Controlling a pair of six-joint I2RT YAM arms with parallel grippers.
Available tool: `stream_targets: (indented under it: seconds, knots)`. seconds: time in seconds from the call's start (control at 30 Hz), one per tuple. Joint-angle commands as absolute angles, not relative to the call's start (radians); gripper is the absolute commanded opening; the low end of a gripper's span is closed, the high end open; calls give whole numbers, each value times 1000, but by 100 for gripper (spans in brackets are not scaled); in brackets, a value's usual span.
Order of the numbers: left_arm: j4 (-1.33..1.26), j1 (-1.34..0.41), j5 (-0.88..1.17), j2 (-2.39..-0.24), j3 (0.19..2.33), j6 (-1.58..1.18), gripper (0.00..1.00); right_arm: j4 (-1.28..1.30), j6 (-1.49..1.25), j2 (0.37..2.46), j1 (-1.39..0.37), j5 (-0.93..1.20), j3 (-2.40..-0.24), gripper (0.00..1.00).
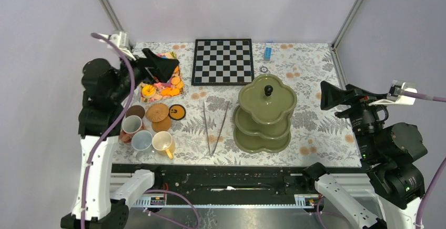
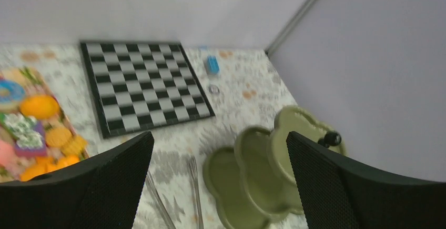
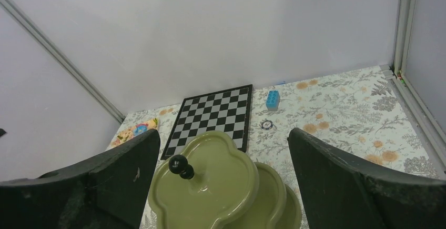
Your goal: Serve the afternoon tea
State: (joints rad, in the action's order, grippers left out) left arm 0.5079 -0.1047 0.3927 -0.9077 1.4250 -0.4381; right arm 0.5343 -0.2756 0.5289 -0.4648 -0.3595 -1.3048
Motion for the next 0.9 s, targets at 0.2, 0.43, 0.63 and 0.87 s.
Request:
stream_targets:
  seconds: [0.2,0.43,0.63,0.87]
  knots:
    - [797,-430,-7,-1006,1302,-442,99,500,-299,545,-469,-381,-1254,98]
    - [980,-901,-737,-1087,1212,-751,99,443,-289,509,-469,-348,-1196,98]
    - [774,-1189,-891,-1078,979,-969,99,446,-299,503,-469,-329,-1180,98]
    - [493,-1258,-910,-1127,728,-1062,99,437,-303,478,-470,-336,-1157,98]
